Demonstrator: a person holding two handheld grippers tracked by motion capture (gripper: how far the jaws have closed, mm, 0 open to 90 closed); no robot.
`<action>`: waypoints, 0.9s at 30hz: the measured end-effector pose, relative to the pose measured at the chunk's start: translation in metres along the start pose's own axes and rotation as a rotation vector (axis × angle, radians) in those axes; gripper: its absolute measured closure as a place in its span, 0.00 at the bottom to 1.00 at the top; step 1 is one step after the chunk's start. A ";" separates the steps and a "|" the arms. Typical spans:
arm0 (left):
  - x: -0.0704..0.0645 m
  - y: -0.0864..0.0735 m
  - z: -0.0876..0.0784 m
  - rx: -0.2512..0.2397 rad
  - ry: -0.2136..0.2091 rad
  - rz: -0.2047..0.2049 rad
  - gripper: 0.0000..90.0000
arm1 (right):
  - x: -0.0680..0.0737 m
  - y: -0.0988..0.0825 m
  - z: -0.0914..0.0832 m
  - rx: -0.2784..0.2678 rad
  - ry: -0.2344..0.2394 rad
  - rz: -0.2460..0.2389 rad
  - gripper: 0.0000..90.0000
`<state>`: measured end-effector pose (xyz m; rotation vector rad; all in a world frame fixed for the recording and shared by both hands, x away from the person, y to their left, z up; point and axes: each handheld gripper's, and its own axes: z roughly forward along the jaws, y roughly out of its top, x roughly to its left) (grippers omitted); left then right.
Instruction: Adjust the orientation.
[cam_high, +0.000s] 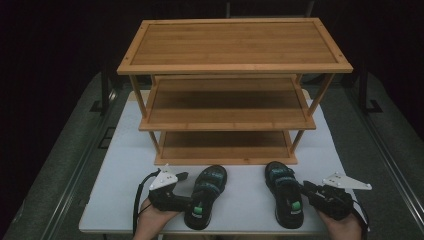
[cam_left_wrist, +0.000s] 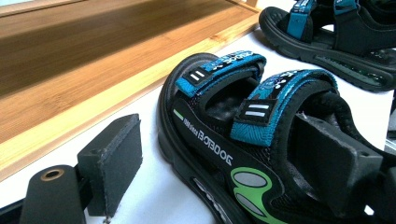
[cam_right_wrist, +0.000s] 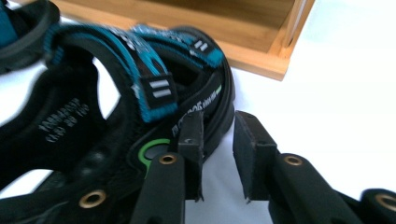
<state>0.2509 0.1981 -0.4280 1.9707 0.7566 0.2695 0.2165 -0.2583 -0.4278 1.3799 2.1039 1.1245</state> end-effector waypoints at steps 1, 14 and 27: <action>0.000 0.000 0.000 0.000 0.002 0.001 0.19 | 0.000 0.000 -0.002 -0.005 0.003 -0.004 0.77; 0.000 0.000 -0.001 0.000 0.005 0.002 0.19 | 0.004 0.001 -0.027 -0.118 0.035 0.000 0.68; -0.001 0.000 0.001 -0.005 0.003 0.006 0.19 | 0.021 0.005 -0.021 -0.122 0.068 -0.031 0.63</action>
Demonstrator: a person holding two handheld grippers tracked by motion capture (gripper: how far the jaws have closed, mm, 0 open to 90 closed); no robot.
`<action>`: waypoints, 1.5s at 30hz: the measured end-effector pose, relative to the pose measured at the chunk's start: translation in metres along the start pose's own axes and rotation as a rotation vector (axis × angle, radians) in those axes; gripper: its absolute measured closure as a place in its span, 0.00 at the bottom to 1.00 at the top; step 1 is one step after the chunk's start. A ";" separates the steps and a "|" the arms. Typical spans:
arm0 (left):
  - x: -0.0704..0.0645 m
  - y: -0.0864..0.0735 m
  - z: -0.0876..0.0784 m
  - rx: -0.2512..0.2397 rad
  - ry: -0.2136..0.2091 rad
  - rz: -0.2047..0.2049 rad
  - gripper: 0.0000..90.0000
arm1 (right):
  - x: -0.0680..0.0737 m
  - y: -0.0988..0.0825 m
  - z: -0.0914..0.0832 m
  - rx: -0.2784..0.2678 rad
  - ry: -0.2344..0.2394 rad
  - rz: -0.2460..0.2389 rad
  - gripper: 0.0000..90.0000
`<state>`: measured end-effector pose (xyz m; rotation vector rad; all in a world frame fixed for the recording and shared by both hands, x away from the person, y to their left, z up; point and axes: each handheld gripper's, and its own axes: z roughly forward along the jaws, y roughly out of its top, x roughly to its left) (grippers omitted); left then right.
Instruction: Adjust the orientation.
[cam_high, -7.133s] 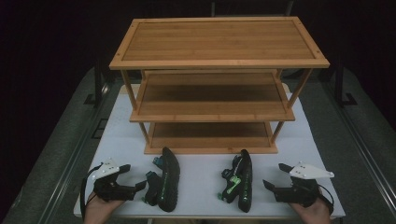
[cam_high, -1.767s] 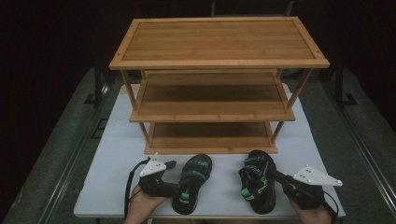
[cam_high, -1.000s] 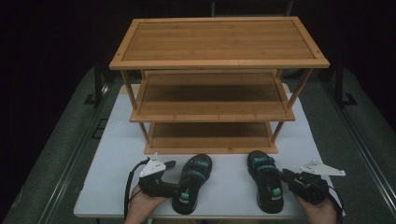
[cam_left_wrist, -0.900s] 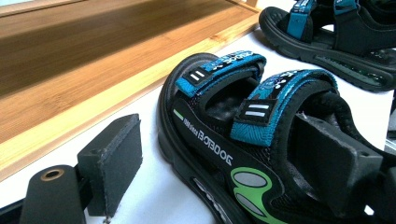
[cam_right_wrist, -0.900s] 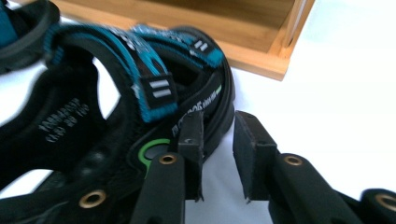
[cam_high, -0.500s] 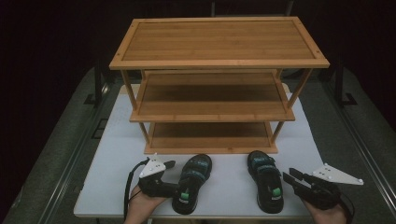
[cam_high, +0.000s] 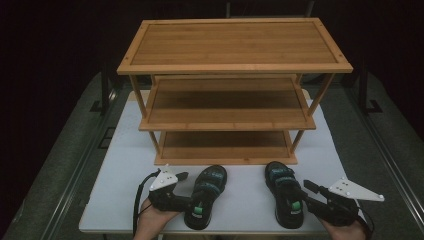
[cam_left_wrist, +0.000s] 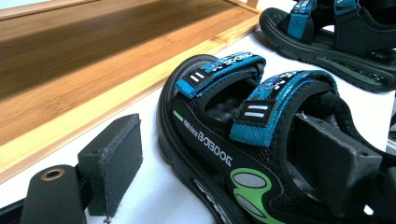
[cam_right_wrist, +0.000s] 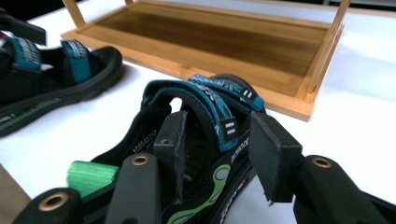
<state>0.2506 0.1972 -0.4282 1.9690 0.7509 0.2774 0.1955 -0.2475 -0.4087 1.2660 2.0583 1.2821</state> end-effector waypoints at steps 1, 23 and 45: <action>0.000 0.000 0.000 0.000 0.001 -0.001 0.19 | 0.001 0.000 0.002 0.008 -0.006 0.000 0.63; -0.011 0.005 0.002 0.039 -0.037 0.009 0.47 | 0.010 0.000 0.022 0.094 -0.129 0.018 0.79; -0.017 0.007 -0.001 0.066 0.060 0.025 0.77 | 0.012 -0.001 0.022 0.085 -0.133 0.001 0.80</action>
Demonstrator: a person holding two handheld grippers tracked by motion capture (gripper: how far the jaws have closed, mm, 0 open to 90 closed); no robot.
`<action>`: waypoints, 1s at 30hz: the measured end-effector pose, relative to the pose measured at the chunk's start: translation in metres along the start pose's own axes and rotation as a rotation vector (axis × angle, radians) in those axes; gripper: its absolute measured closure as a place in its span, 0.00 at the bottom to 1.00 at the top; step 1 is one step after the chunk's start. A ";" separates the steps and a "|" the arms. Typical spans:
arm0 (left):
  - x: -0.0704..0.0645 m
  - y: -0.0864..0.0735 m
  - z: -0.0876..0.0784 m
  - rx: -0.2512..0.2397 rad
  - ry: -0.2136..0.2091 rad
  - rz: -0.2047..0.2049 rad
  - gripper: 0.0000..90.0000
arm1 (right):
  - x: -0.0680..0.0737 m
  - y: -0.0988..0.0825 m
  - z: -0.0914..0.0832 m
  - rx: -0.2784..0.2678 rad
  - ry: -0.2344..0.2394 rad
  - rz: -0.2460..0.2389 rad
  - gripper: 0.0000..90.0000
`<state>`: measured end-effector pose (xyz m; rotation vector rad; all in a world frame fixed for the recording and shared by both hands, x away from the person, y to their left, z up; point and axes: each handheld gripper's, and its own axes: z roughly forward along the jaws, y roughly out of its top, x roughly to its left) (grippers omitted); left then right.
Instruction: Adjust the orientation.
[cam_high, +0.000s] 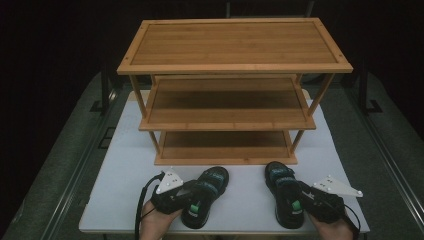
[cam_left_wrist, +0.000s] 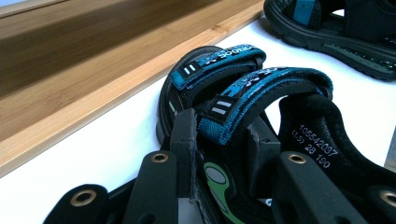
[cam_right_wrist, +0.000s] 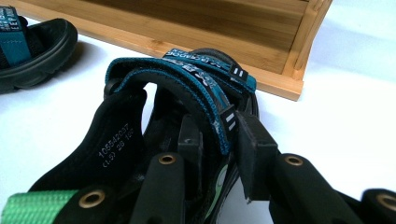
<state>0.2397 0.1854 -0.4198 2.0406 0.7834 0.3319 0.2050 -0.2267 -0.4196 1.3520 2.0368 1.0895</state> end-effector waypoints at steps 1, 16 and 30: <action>0.000 0.001 0.000 0.005 0.000 0.003 0.77 | 0.000 0.000 0.000 0.001 0.000 -0.002 0.80; 0.002 0.003 0.001 0.044 -0.017 0.011 0.74 | -0.005 -0.002 0.000 -0.001 0.022 0.014 0.80; -0.002 0.003 0.003 0.049 0.009 0.014 0.67 | -0.004 -0.001 0.000 0.002 0.012 -0.004 0.80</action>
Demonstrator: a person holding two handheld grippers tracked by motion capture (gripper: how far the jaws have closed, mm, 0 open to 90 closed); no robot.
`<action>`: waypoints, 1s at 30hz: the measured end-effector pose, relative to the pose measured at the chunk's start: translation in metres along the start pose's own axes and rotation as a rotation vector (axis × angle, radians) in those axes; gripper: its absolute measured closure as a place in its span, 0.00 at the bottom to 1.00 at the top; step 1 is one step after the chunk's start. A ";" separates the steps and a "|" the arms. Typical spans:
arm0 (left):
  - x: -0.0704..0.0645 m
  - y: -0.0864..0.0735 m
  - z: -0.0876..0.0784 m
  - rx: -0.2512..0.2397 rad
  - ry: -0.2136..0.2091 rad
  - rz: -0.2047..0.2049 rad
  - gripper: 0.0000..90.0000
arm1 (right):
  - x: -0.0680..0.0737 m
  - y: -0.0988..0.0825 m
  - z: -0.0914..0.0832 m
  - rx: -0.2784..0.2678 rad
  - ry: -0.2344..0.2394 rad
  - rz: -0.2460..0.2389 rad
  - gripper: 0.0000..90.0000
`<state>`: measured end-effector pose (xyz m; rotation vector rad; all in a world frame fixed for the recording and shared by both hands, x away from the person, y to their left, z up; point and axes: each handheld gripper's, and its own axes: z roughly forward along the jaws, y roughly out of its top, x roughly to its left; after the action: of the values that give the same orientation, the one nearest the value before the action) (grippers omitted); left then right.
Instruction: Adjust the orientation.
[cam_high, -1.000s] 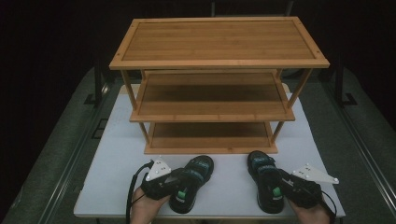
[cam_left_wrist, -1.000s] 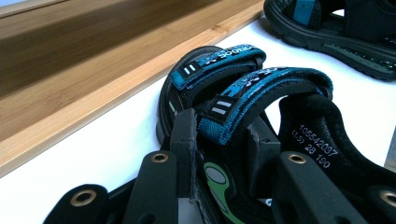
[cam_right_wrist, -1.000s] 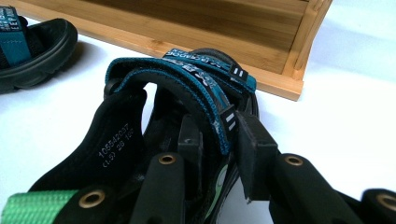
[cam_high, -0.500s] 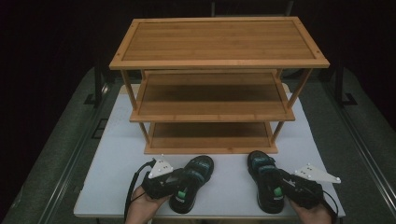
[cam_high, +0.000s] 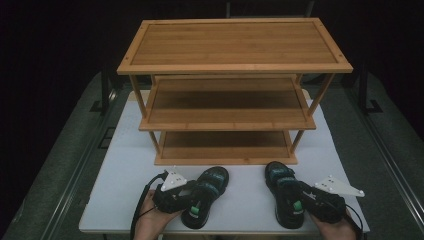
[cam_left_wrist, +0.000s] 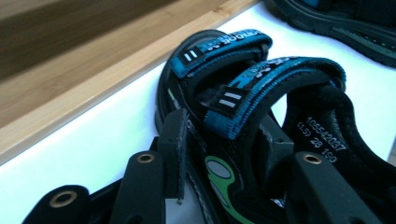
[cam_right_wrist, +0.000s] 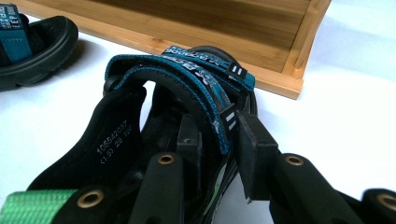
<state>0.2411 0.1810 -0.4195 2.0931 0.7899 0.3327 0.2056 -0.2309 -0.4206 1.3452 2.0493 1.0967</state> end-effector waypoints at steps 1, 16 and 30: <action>-0.001 -0.001 0.000 -0.015 0.004 0.002 0.68 | 0.000 0.000 0.000 0.001 -0.002 0.003 0.79; -0.012 0.000 -0.001 -0.046 0.086 0.054 0.81 | -0.001 0.001 0.003 0.013 0.006 0.030 0.78; -0.016 -0.003 -0.001 -0.064 0.166 0.003 0.90 | 0.011 -0.001 0.002 -0.013 -0.095 0.017 0.91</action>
<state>0.2269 0.1729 -0.4204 2.0253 0.8620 0.5315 0.2021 -0.2199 -0.4219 1.3837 1.9629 1.0311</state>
